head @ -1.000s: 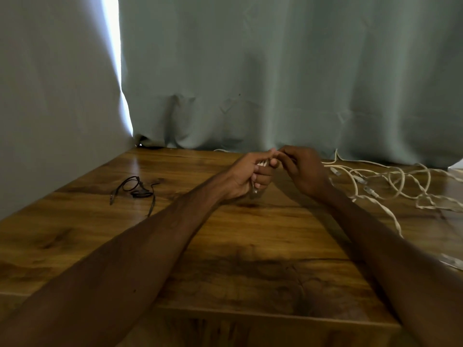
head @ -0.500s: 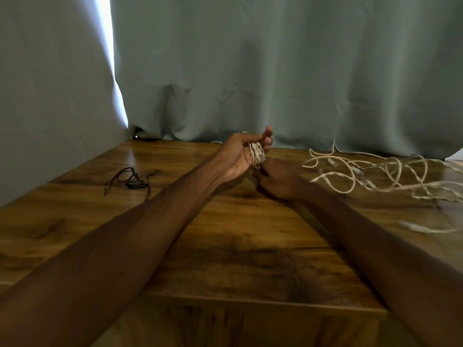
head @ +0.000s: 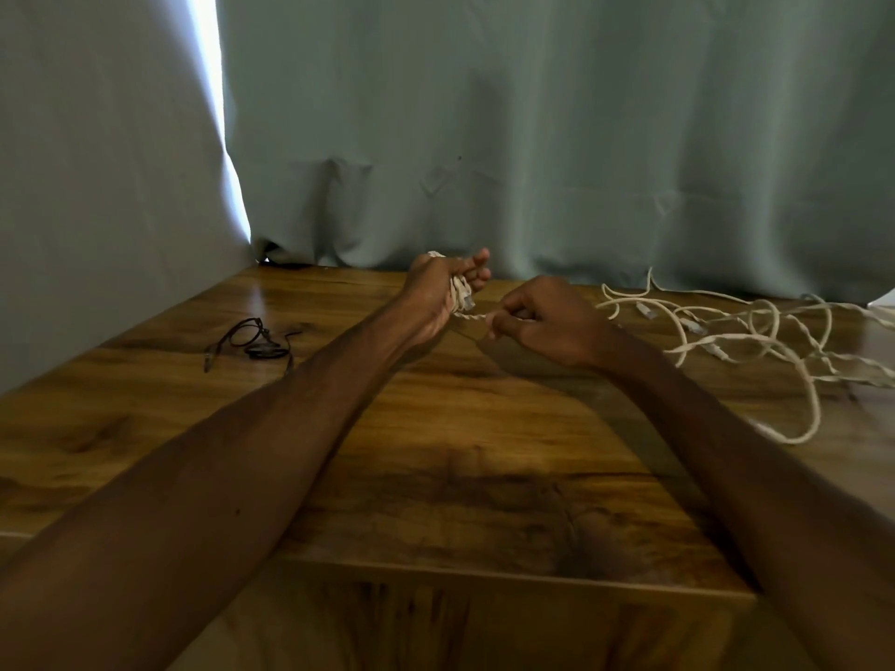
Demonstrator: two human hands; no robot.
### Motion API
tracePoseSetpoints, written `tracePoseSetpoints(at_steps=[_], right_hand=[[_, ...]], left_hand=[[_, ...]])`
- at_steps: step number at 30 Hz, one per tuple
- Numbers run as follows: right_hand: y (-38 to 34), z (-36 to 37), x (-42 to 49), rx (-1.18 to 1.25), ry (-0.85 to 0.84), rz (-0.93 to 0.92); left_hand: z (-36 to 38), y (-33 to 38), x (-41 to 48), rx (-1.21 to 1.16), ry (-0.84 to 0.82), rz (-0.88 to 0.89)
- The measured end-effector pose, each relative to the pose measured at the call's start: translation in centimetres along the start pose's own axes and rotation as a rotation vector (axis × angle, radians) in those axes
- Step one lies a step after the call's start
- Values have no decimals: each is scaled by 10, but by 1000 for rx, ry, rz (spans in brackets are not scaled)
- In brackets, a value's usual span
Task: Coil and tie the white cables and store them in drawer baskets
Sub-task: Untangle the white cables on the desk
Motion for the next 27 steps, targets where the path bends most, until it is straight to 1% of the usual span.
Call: tracePoseSetpoints(at_steps=[2, 5, 7, 8, 9, 10, 12, 15, 20, 24, 27], right_hand=[[2, -6, -2, 19, 52, 8], [5, -13, -3, 92, 103, 10], [6, -18, -3, 98, 155, -7], [6, -19, -3, 78, 179, -25], [7, -21, -3, 56, 202, -42], [8, -22, -4, 41, 224, -54], [10, -25, -4, 29, 277, -73], [13, -28, -4, 27, 312, -101], [19, -31, -4, 45, 308, -152], [24, -41, -7, 50, 319, -200], [30, -45, -7, 72, 305, -184]], left_hand=[[-2, -1, -2, 67, 14, 17], [4, -7, -6, 166, -12, 12], [8, -8, -11, 400, -32, 44], [10, -11, -14, 522, -87, 53], [13, -13, -17, 590, -183, 57], [16, -15, -21, 606, -274, 37], [18, -18, -25, 514, -367, -45], [21, -17, -28, 390, -371, -122], [23, -19, -34, 332, -442, -245], [26, -15, -38, 390, -521, -298], [29, -14, -43, 376, -589, -345]])
Point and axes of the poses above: each hand's wrist, its own x-axis towards the middle knuckle, its own z-axis out of the palm, y = z × x, the point moved 3 cm from there along x, towards the middle knuckle, and after that the axes turned 6 degrees about z, right-handed, at the moved point
